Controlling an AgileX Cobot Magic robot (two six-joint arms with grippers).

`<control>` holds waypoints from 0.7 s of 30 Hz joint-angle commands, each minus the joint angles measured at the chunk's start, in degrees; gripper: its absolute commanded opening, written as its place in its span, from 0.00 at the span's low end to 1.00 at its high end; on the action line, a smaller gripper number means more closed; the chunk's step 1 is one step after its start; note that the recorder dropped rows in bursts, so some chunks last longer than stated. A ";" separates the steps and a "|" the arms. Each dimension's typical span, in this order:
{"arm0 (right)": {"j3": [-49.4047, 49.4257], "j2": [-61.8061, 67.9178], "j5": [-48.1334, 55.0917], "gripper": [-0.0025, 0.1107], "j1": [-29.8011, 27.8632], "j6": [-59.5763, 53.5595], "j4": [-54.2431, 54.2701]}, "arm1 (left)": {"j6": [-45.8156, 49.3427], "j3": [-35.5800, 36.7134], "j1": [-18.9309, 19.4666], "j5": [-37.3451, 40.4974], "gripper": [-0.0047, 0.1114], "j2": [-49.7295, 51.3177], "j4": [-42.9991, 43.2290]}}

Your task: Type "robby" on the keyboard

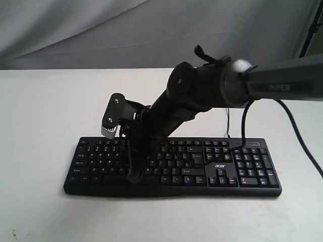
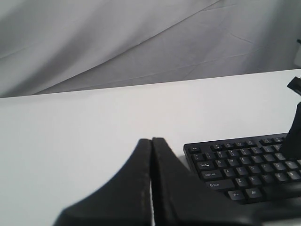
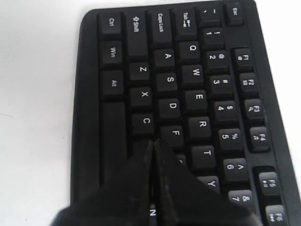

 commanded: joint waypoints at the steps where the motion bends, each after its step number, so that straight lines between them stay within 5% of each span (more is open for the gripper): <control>1: -0.28 0.94 0.00 0.02 0.24 -0.83 0.67 | -0.16 0.25 -0.32 -0.33 0.04 -0.20 0.27; 21: -0.28 1.43 -0.38 0.02 0.24 -0.75 -0.31 | -0.16 0.25 -0.32 -0.33 0.04 -0.20 0.27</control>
